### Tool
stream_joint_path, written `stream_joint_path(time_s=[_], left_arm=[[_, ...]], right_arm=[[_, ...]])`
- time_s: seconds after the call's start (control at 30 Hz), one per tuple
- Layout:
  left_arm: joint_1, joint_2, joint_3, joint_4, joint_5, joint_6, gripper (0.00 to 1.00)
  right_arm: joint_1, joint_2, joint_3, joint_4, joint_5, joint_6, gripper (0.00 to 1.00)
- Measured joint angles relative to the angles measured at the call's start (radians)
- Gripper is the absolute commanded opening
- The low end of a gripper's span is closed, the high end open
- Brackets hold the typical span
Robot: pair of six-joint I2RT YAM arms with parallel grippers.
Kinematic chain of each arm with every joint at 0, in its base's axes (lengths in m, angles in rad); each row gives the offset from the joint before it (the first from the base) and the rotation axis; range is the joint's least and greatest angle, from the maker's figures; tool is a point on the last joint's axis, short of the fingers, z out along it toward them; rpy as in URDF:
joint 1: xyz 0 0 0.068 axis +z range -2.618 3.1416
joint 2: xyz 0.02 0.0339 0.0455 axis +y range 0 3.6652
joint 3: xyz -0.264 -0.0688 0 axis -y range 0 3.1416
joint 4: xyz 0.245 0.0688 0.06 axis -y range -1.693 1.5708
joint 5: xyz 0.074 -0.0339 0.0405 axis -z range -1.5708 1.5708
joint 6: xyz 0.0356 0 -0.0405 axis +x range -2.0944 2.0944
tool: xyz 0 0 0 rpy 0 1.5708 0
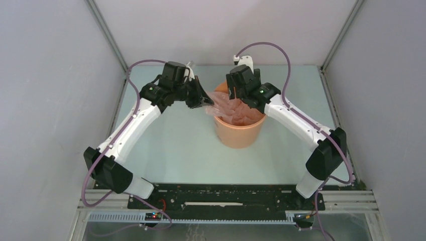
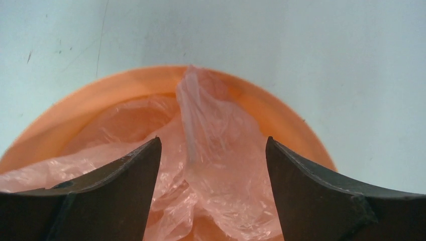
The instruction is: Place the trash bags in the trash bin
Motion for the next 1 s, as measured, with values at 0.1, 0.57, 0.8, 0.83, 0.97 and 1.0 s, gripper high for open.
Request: stream_joint_path(time_s=[0.1,0.57,0.8,0.83,0.97,1.0], left_arm=[[0.0,0.0,0.0,-0.001,0.0,0.0,0.01],[0.019,-0.001,0.0,-0.019,0.004,0.014,0.24],[0.05,-0.026,-0.009,-0.016,0.005,0.018,0.39],[0.05,-0.034,-0.016,-0.014,0.008,0.017,0.4],[0.05,-0.07,-0.048,-0.019,0.014,0.018,0.57],[0.05,-0.082,-0.057,-0.018,0.013,0.018,0.6]], right_arm=[[0.025,0.018,0.033,0.039,0.079,-0.084,0.83],[0.044,0.158,0.16,0.085,0.205,-0.271,0.0],[0.033,0.085,0.294,-0.014,0.129,-0.208,0.0],[0.026,0.048,0.295,-0.024,0.098,-0.185,0.0],[-0.04,-0.095,0.297,-0.071,-0.032,-0.079,0.0],[-0.075,-0.137,0.289,-0.071,-0.071,-0.045,0.0]])
